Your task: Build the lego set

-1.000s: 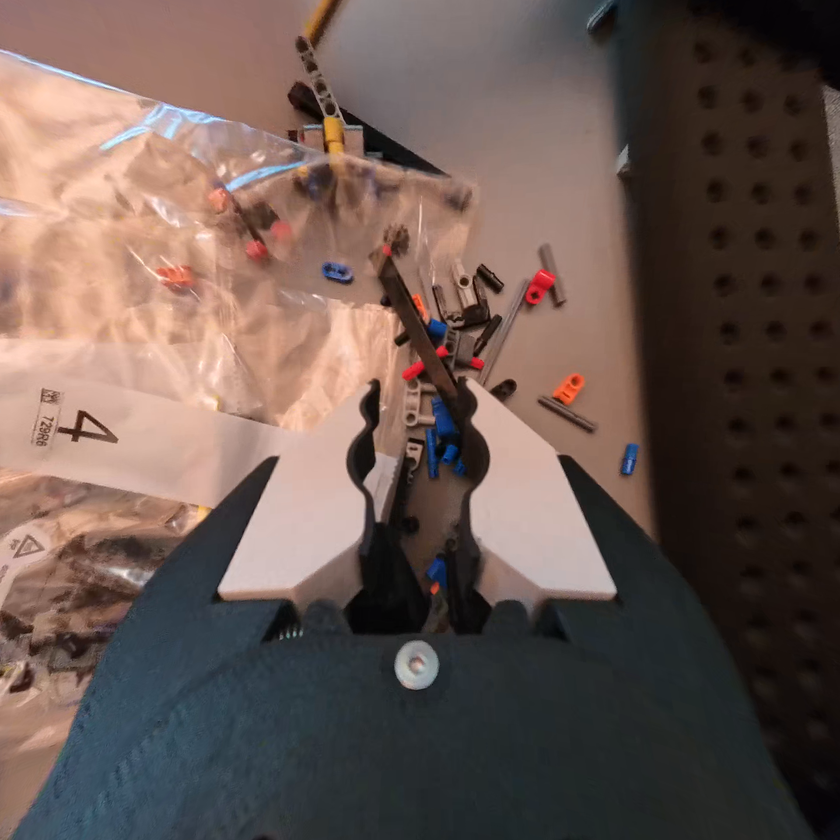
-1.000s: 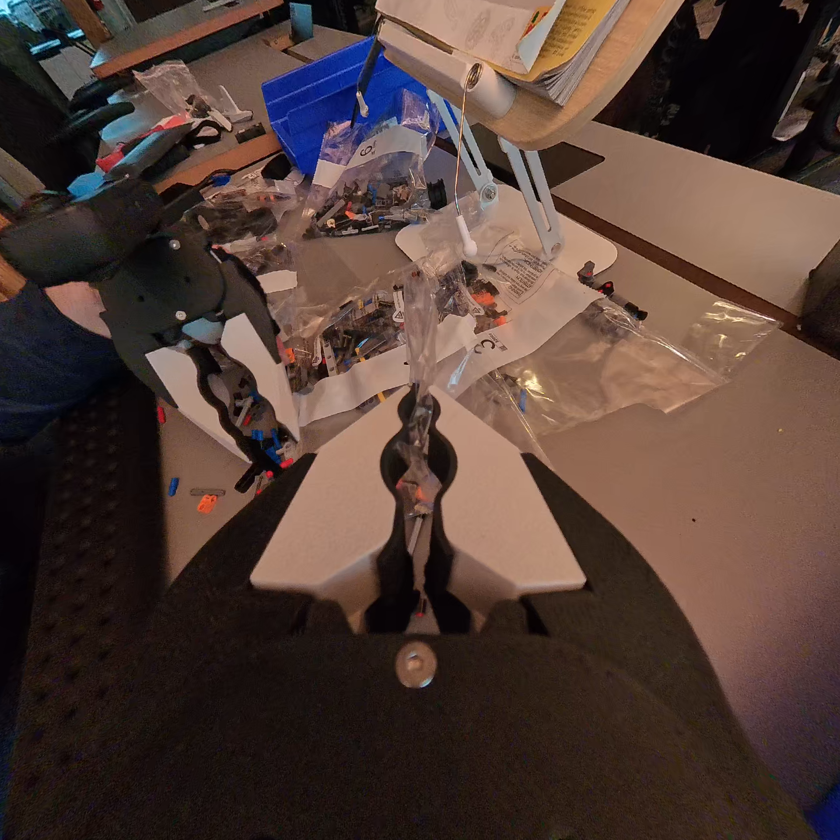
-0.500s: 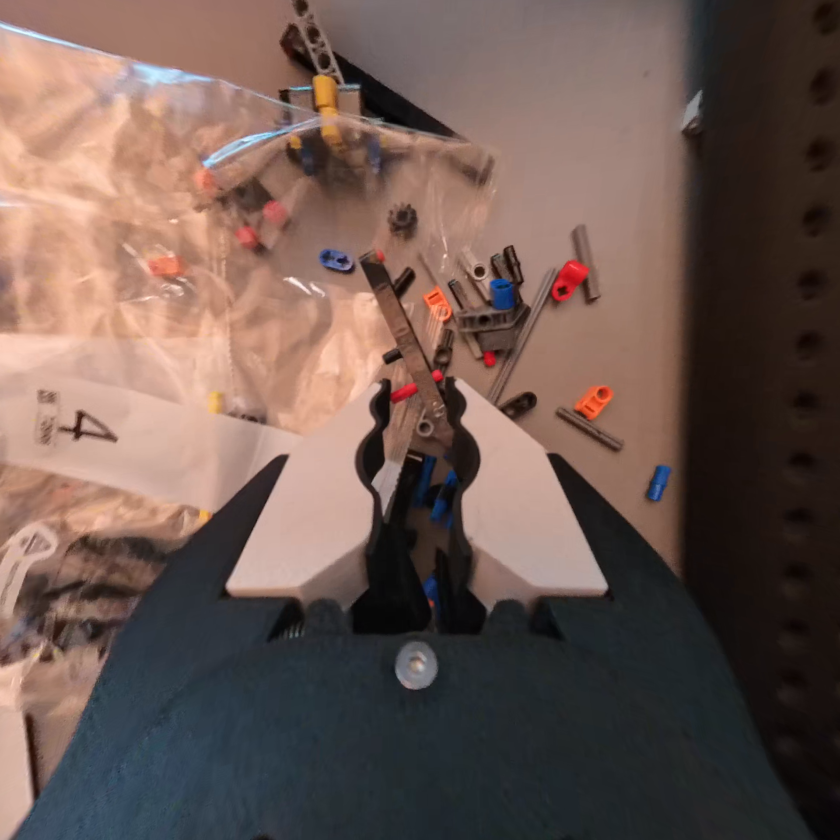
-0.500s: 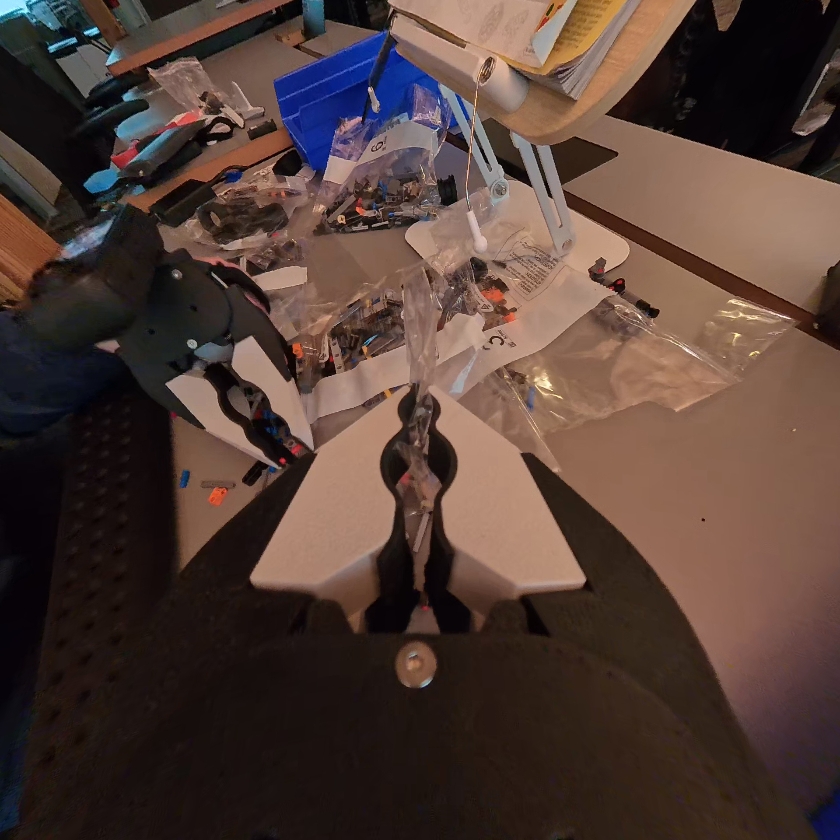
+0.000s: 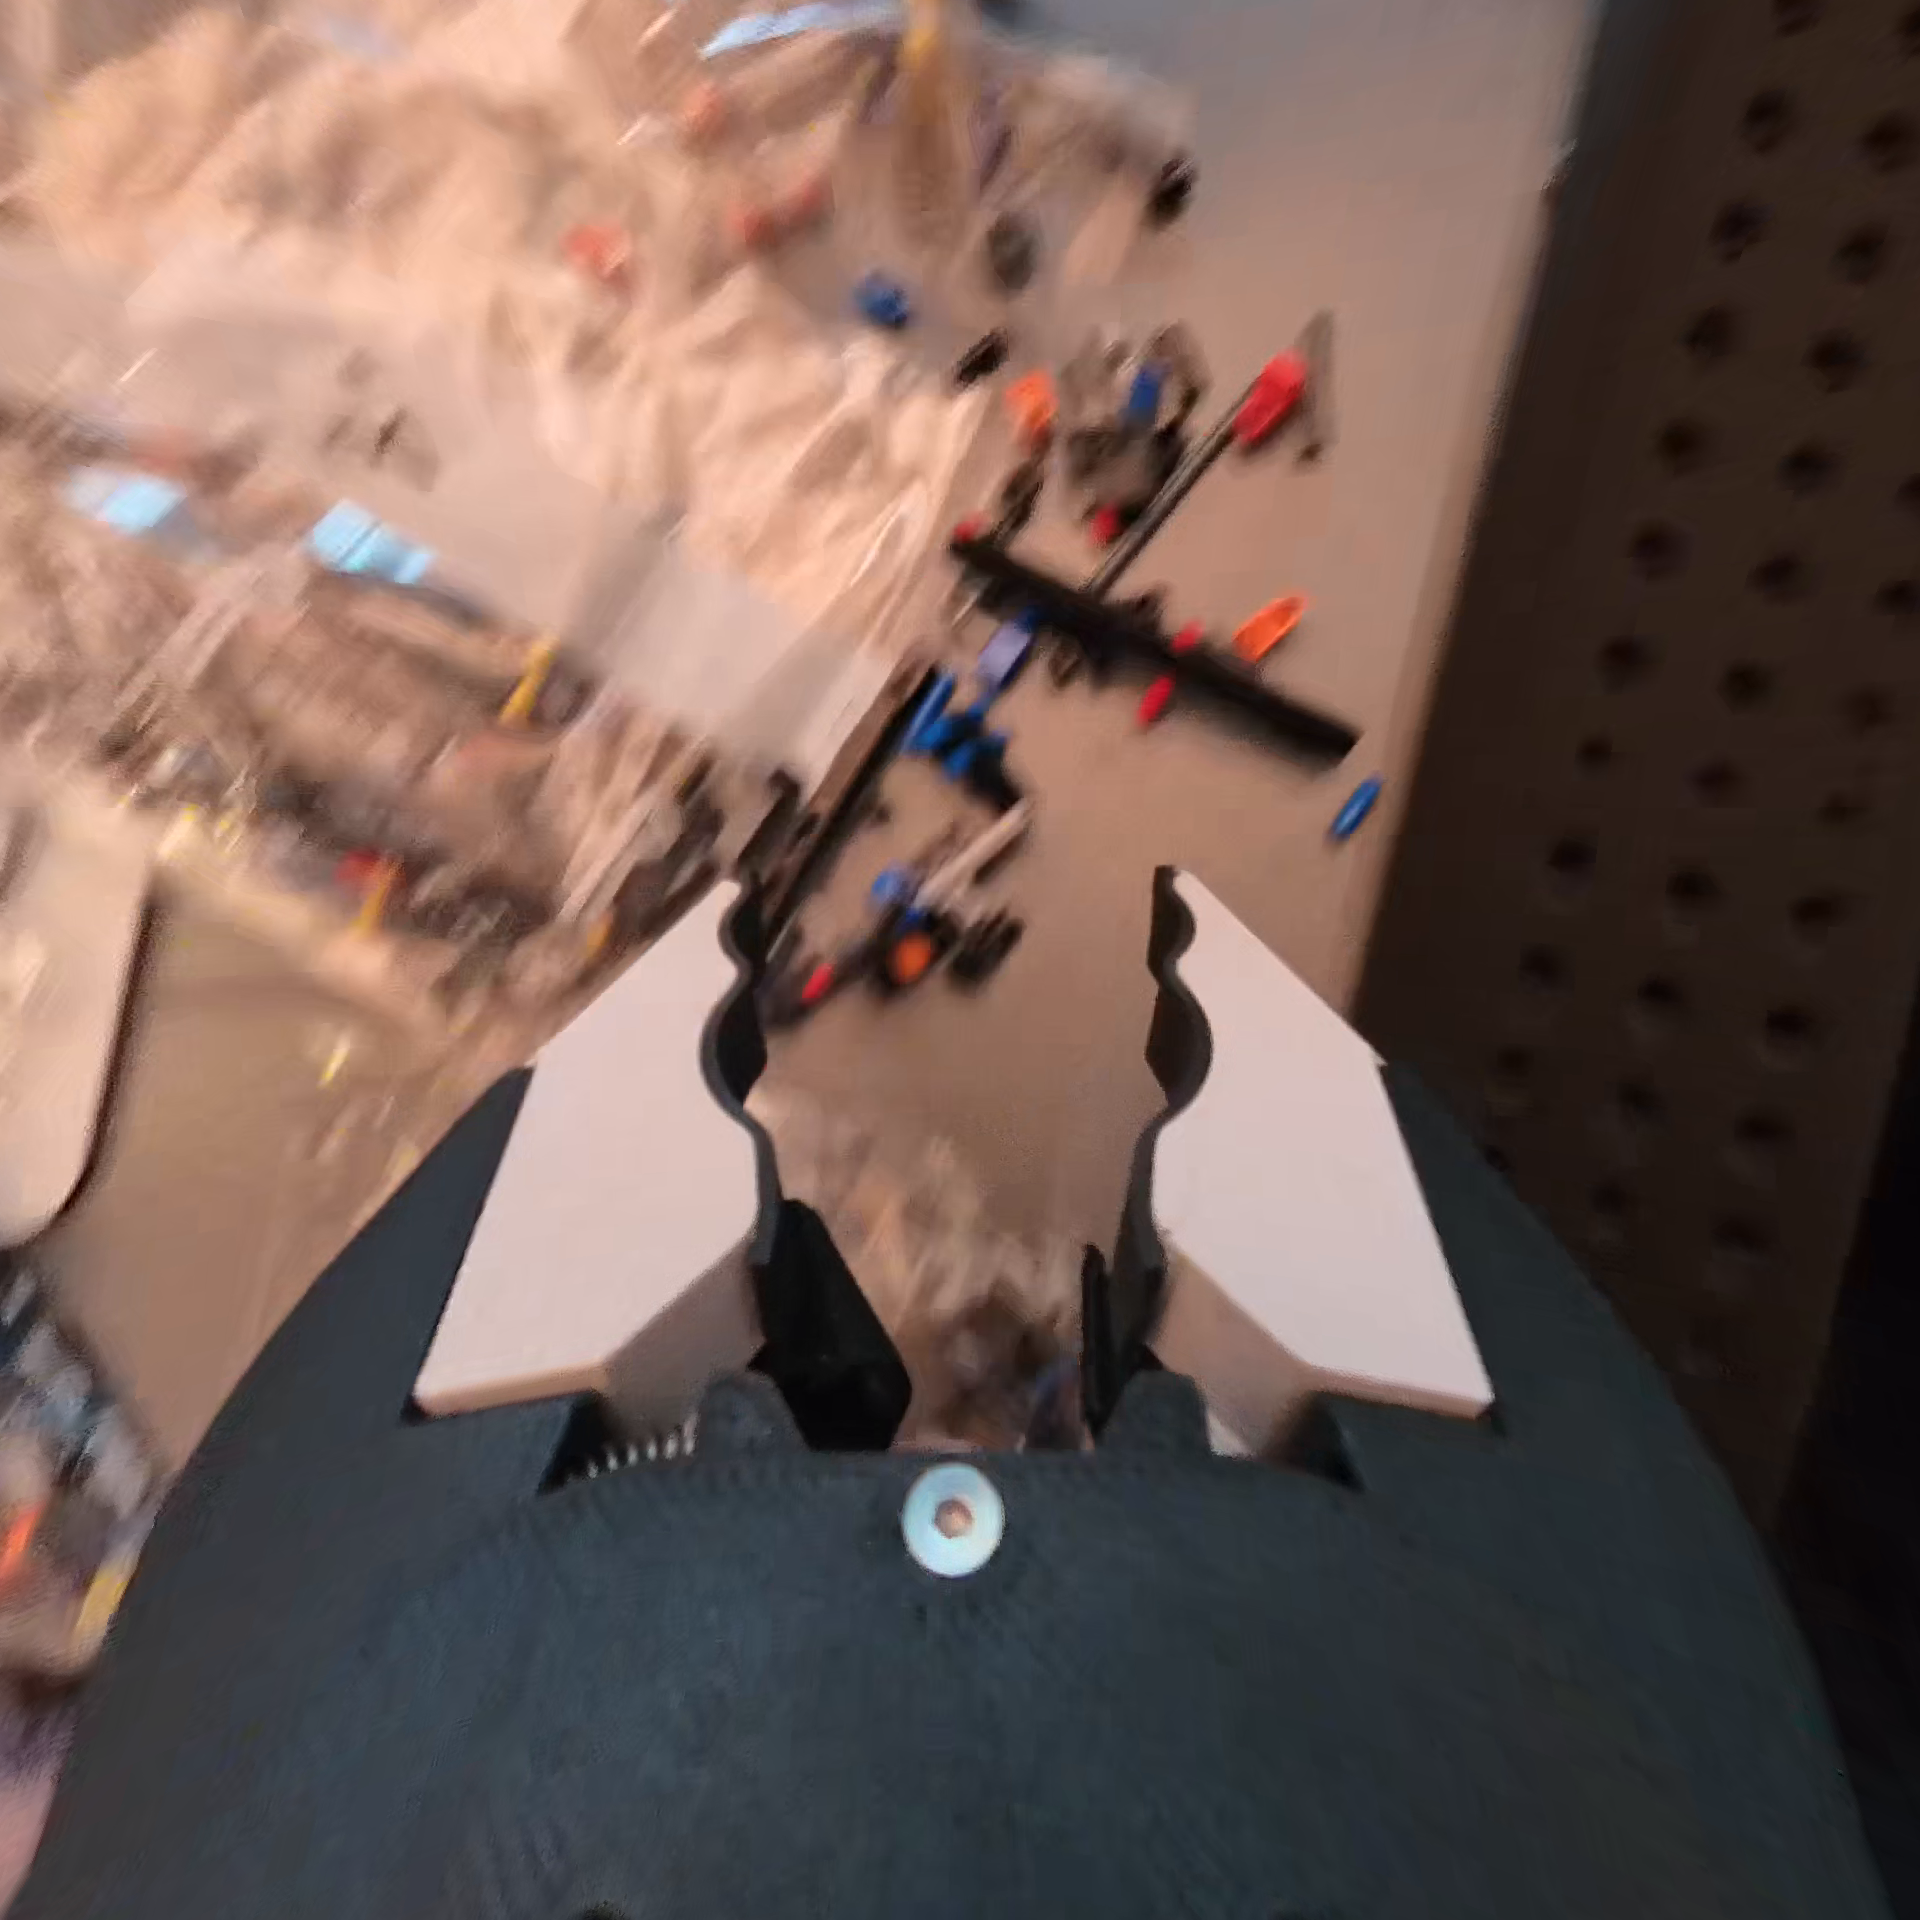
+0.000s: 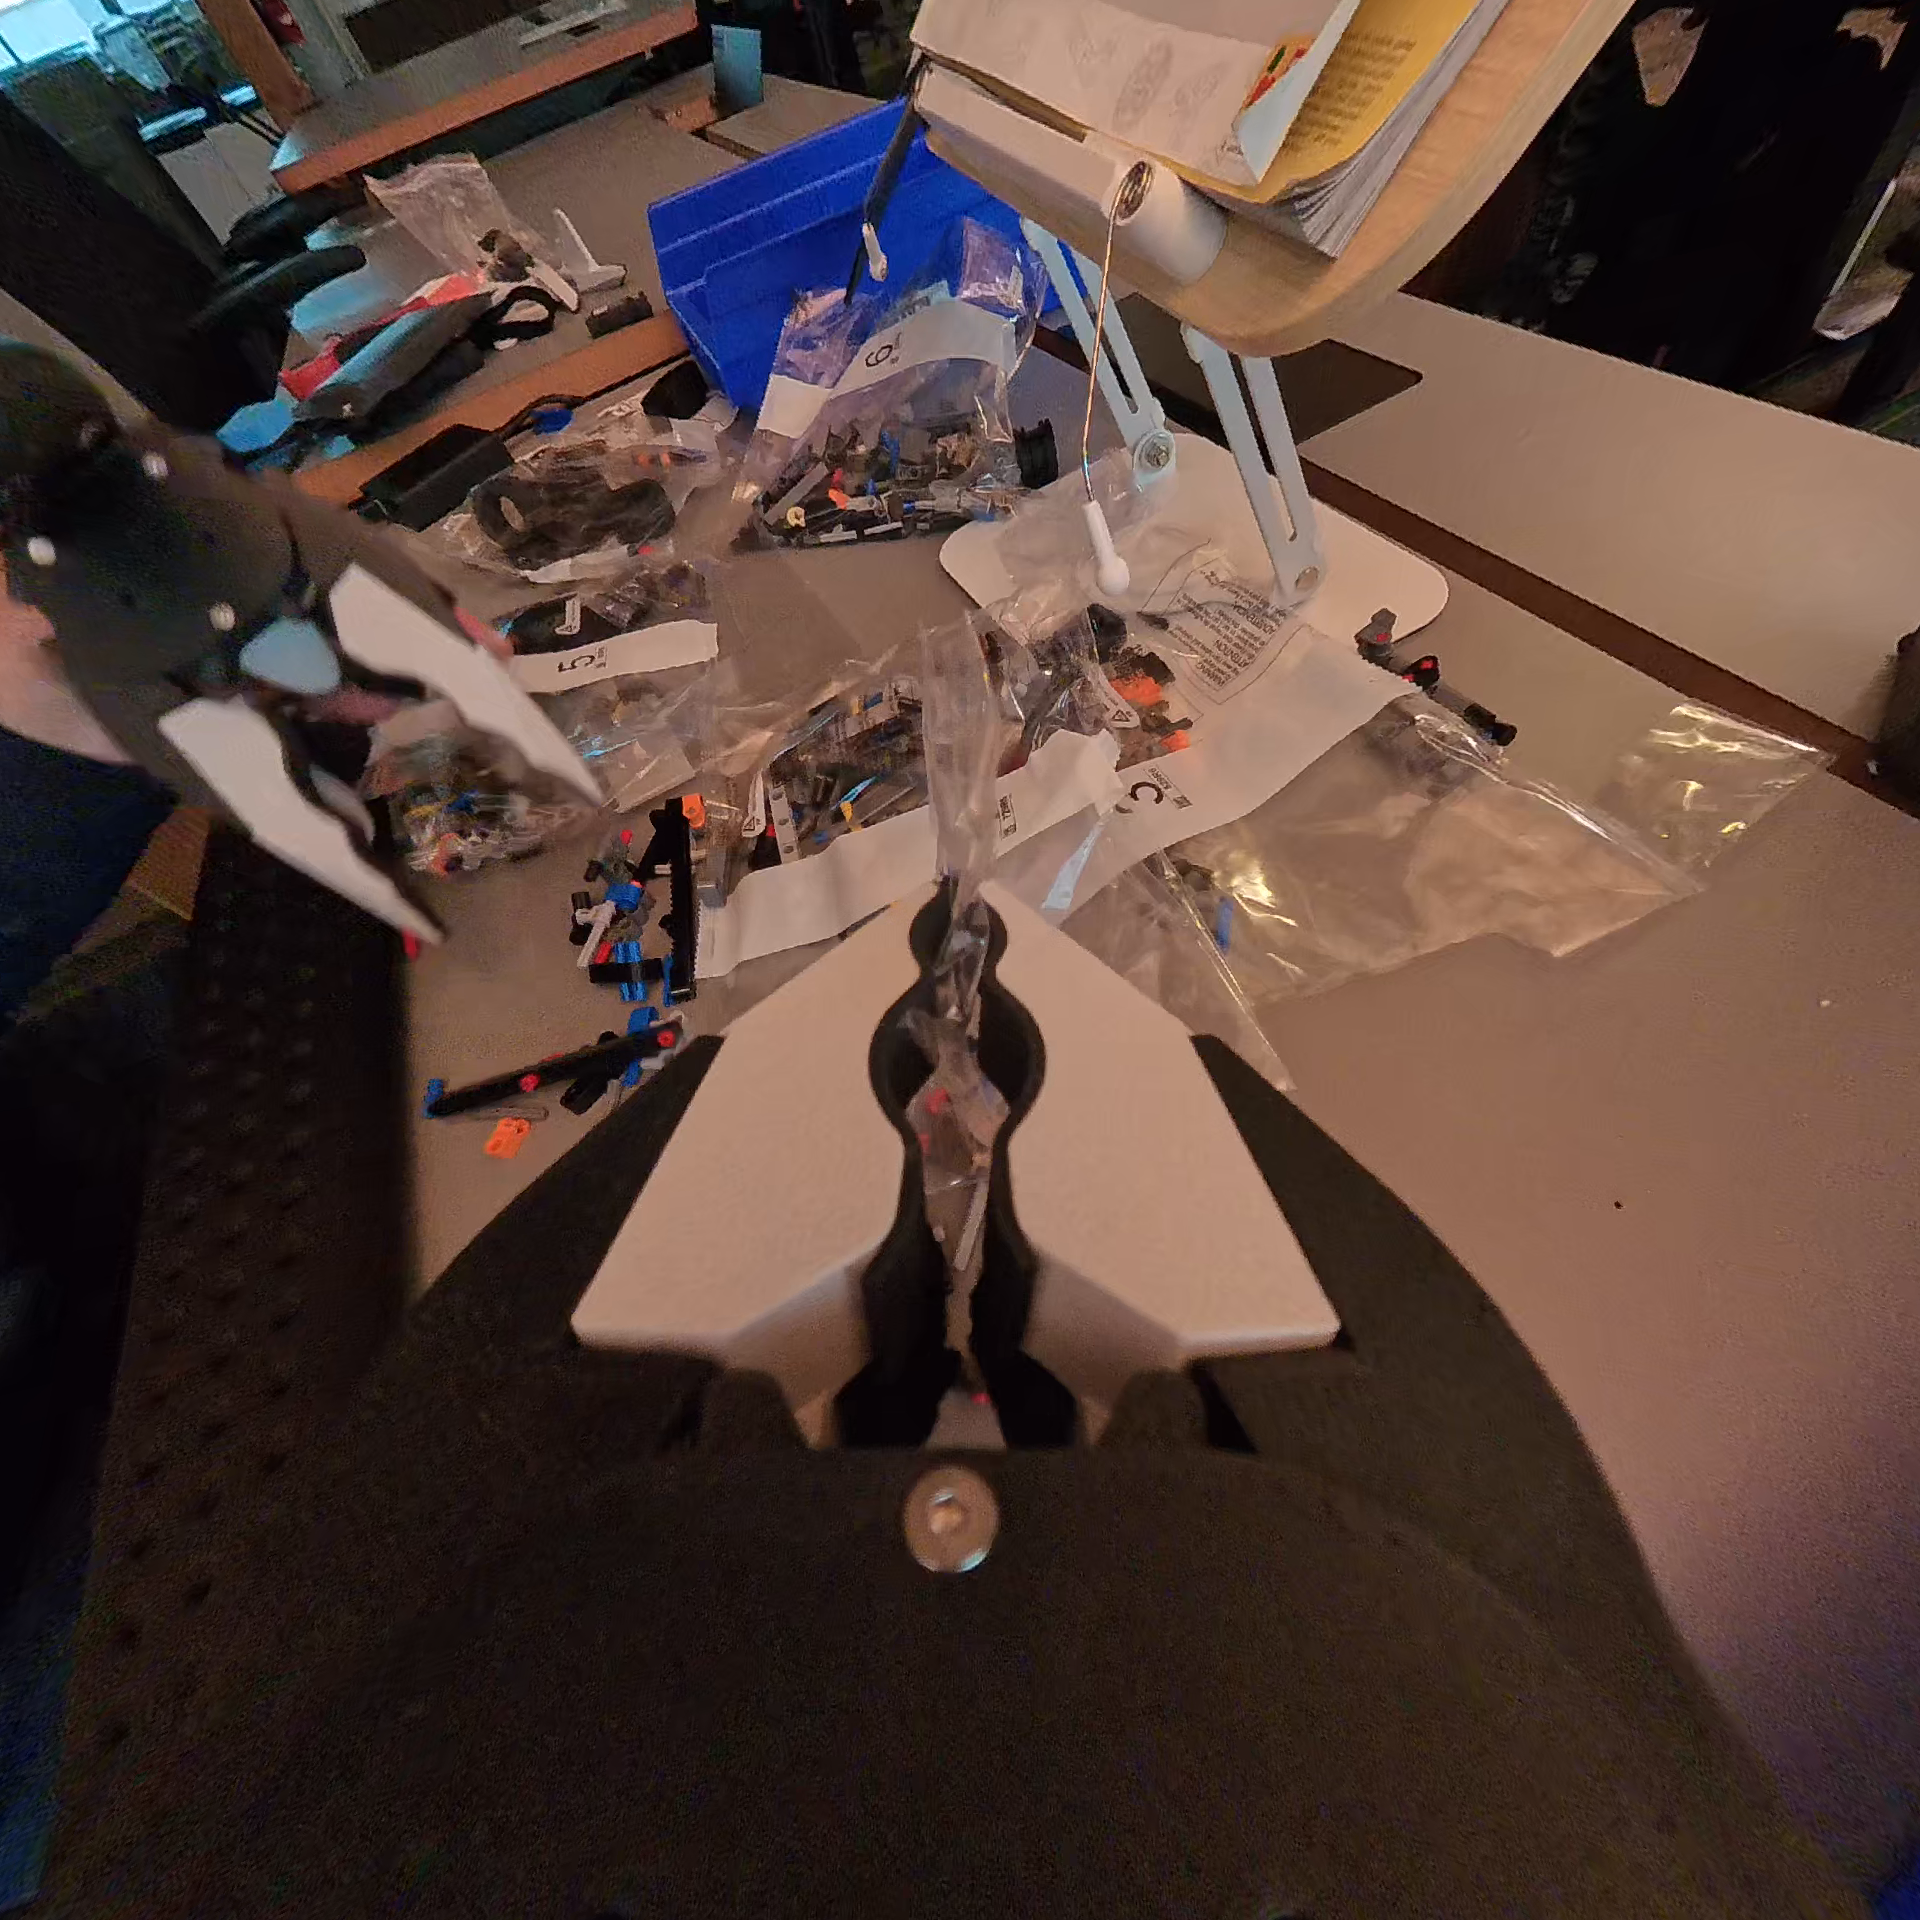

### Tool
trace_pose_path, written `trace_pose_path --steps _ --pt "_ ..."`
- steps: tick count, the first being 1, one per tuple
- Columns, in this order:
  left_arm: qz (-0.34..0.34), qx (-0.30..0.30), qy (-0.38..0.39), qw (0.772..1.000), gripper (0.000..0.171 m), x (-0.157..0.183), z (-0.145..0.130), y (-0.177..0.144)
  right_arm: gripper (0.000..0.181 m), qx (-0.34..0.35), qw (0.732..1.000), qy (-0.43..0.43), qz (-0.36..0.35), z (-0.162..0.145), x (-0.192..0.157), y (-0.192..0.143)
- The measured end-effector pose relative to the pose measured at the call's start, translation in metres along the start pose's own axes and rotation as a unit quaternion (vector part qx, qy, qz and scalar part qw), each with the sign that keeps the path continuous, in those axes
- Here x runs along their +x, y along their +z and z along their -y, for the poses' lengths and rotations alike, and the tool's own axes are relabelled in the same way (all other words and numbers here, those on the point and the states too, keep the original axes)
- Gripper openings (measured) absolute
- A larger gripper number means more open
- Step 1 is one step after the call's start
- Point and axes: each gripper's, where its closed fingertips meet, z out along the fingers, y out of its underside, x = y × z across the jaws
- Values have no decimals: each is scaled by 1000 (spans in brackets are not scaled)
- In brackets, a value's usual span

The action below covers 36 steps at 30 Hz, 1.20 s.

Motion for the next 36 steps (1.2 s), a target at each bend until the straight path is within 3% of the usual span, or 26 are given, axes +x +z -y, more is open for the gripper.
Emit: trace_pose_path --steps 3,5,9,11,16,19,27,32,36 --pt "60 -37 -71 995 71 -44 -60 -39 0 3 1000 -2 3 2 -2 0" --pt "50 -53 -132 989 74 -55 -97 -54 0 0 1000 -3 5 1 -3 2" --pt "17 -73 -150 986 73 -41 -132 -50 0 -7 1000 -3 5 -2 -3 5" --pt "27 -79 -134 987 61 -39 -137 -40 0 -8 1000 -4 6 -2 -4 6" --pt "59 -62 -125 989 17 -48 -136 -38 0 -13 1000 -7 8 -3 -5 9" --pt "74 -43 -120 989 0 -55 -132 -43 0 -13 1000 -11 9 -2 -7 9" --pt "79 72 -174 979 0 -76 -94 -70 0 39 997 -10 61 20 -31 7" --pt "42 207 -217 953 0 -88 -51 -97 0 66 991 -38 113 38 -69 20" --pt "37 263 -233 935 0 -98 -25 -108 0 89 978 -58 179 57 -114 36"
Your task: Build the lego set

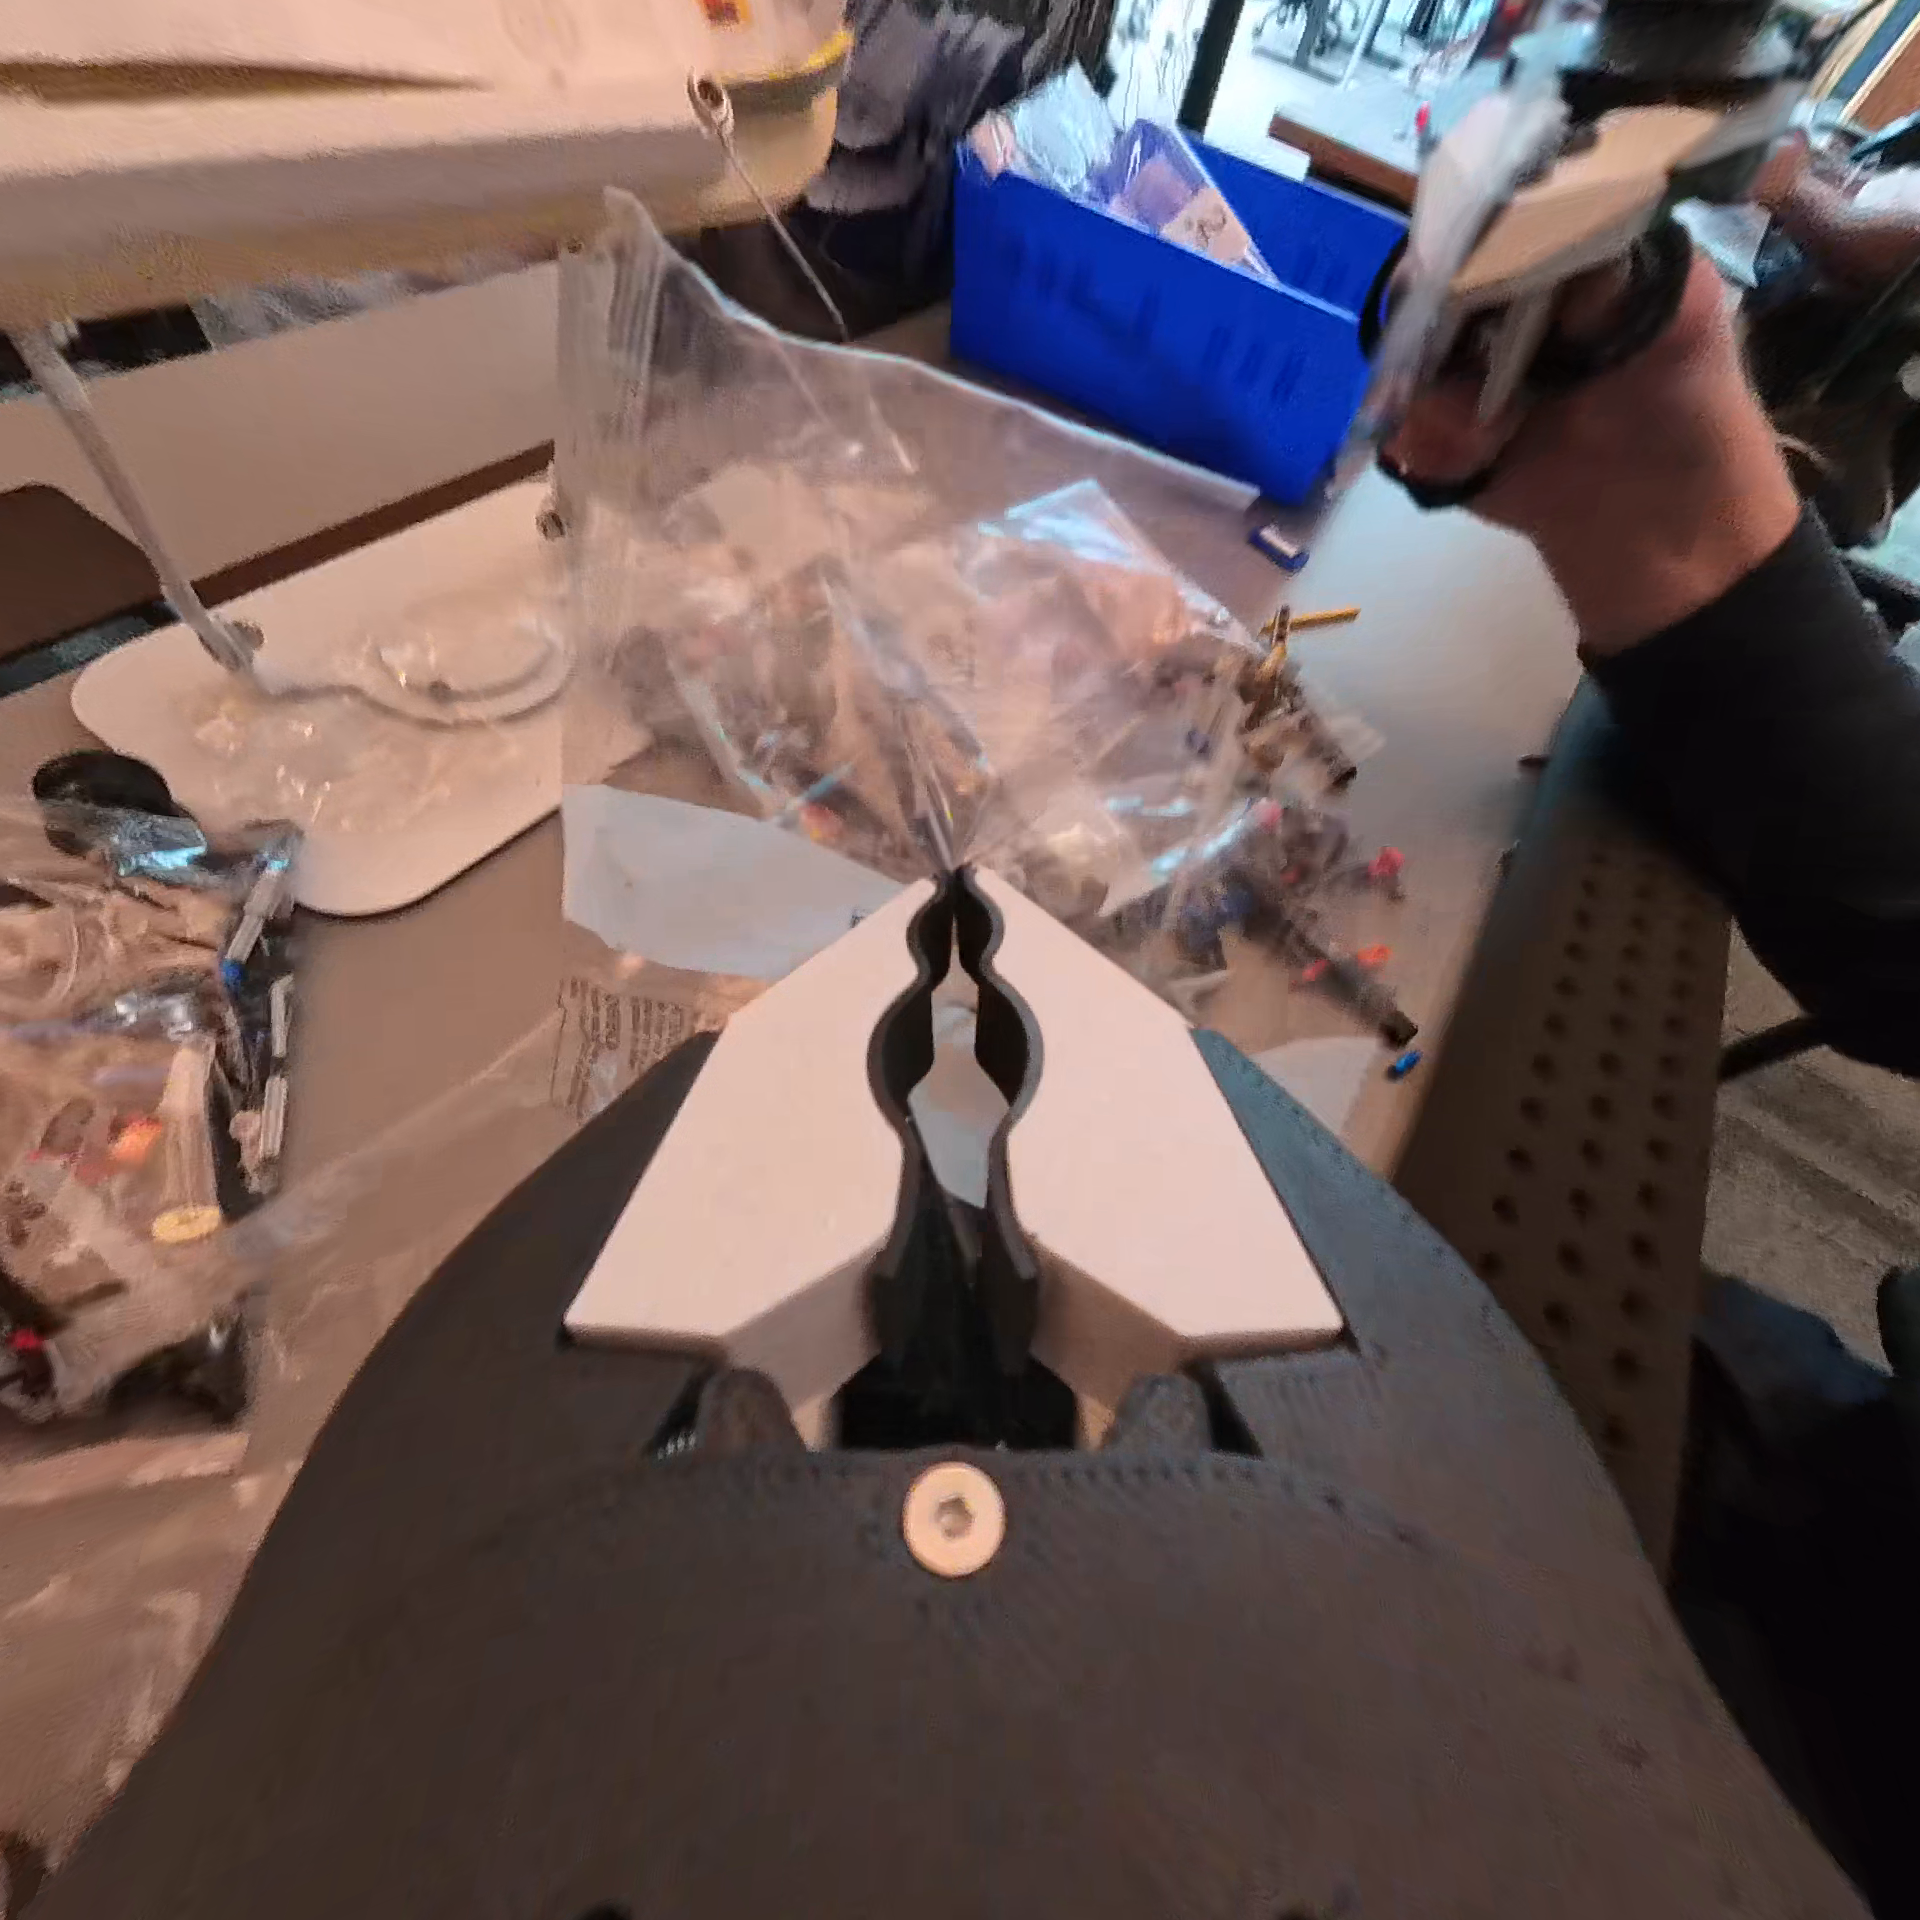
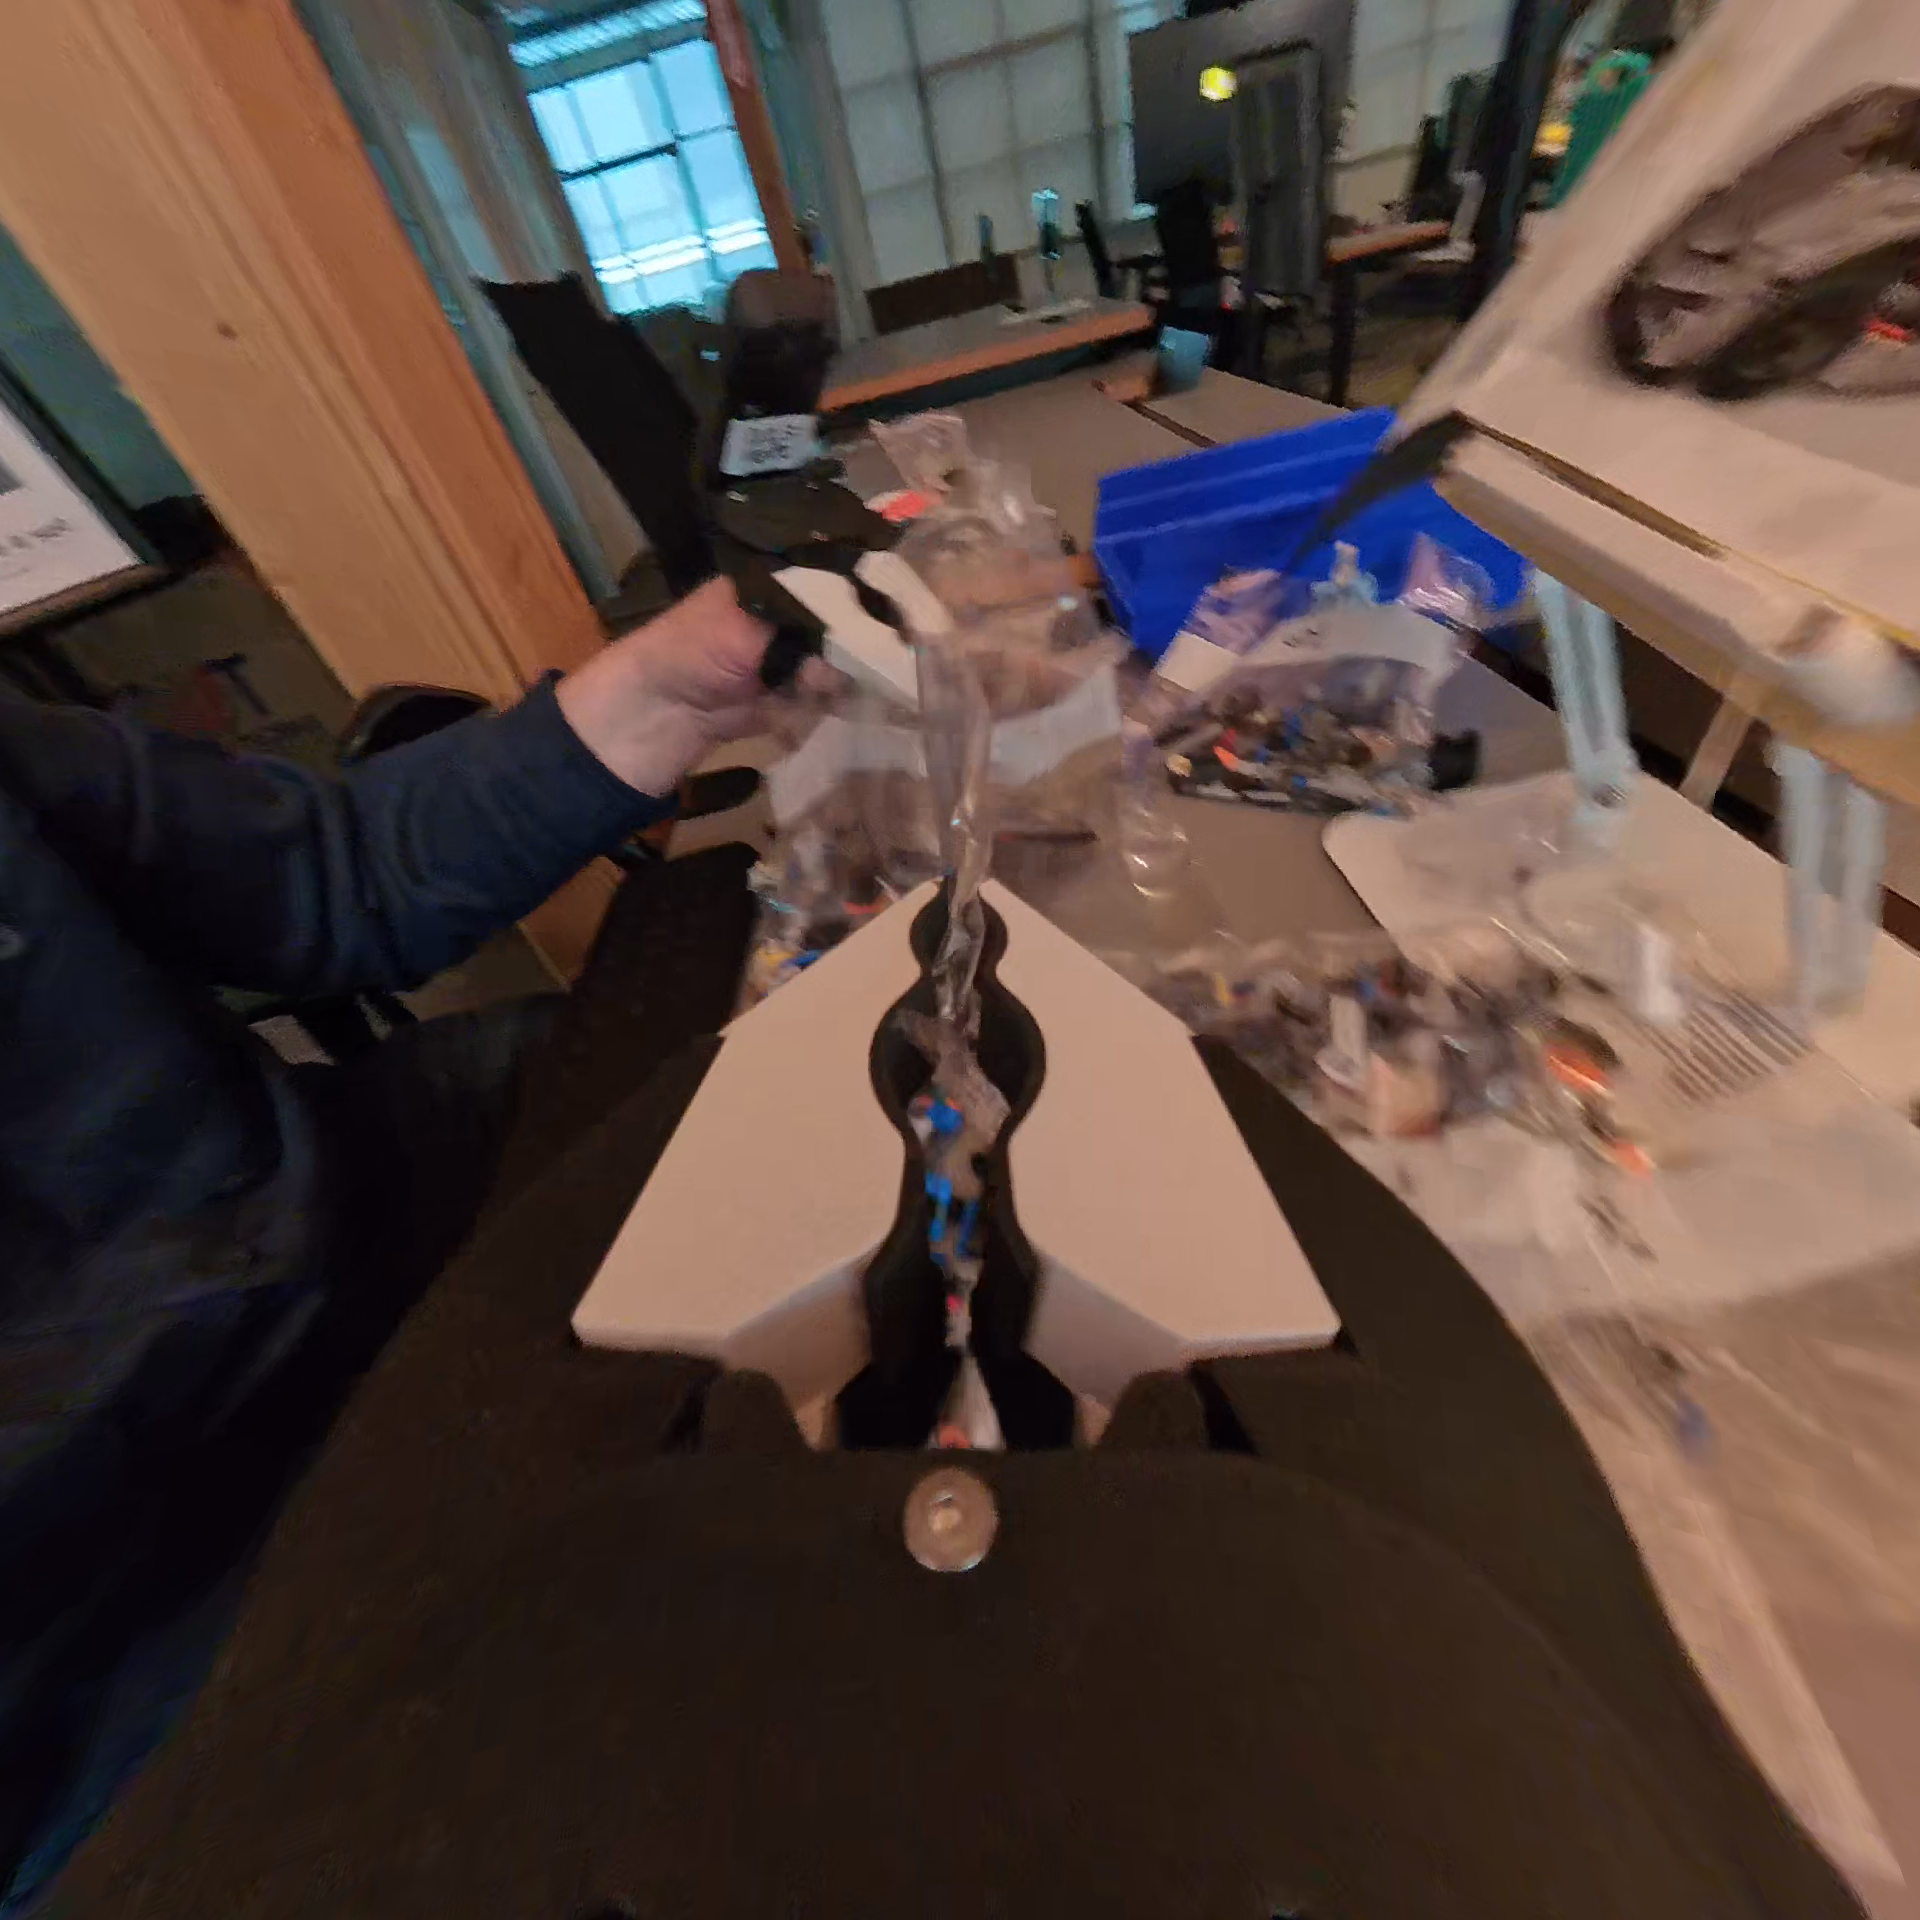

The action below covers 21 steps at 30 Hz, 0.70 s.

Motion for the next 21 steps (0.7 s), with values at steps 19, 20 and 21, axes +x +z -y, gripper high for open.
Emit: trace_pose_path --steps 19,20,21 --pt "14 62 -1 998 0 25 24 33 0 75 995 -63 -19 42 -31 109" --pt "23 68 -2 997 0 24 24 33 0 69 995 -71 -33 39 -27 109" --pt "25 75 -5 997 0 24 25 31 0 58 994 -77 -44 36 -23 108"
